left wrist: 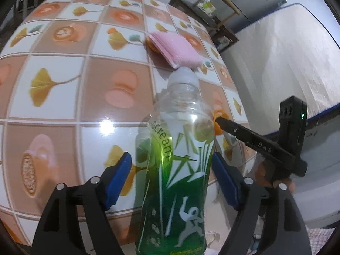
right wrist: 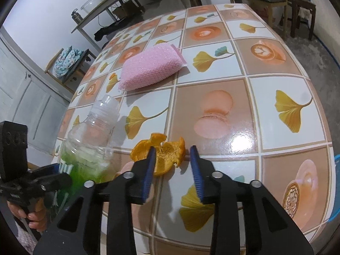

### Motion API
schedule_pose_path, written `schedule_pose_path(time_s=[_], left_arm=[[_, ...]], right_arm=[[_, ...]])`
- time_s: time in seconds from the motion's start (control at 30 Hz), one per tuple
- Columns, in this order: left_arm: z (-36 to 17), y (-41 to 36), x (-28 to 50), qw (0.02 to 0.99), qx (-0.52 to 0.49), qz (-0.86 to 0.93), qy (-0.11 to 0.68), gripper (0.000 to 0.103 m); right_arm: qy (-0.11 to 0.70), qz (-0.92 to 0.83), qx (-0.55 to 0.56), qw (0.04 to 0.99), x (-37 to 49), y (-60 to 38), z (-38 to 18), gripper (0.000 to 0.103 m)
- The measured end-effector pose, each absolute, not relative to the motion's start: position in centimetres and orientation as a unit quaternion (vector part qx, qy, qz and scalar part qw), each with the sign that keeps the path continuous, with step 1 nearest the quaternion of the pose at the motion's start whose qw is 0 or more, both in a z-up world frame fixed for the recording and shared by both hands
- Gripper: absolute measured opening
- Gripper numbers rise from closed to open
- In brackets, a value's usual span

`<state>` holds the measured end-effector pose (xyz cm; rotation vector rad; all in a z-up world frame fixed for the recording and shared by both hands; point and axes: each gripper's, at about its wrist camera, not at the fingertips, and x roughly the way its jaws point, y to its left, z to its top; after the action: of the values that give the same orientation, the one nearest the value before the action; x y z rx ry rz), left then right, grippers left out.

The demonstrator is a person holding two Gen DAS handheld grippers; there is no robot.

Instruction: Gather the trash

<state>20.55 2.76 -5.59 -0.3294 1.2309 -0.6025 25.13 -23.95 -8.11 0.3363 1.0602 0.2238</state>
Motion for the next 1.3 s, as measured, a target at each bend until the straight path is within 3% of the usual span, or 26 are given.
schedule_pose_path(time_s=[0.43,0.7,0.83,1.3], left_arm=[[-6.4,0.1,20.8,0.757,-0.115,-0.290,0.574,0.075],[-6.4,-1.0,20.1,0.764,-0.089,-0.298,0.565,0.060],[-6.3,-1.3,19.7,0.769,-0.079,-0.295,0.561,0.060],[-6.4,1.7,19.6,0.785,-0.146,-0.249,0.548,0.060]], right_arm=[[0.501,0.116,0.157,0.843,25.3,-23.7,-8.2,0.043],[0.499,0.113,0.143,0.847,25.5,-23.2,-8.1,0.043],[0.498,0.109,0.129,0.850,25.5,-22.8,-8.1,0.043],[0.498,0.088,0.100,0.857,25.3,-22.6,-8.3,0.016]])
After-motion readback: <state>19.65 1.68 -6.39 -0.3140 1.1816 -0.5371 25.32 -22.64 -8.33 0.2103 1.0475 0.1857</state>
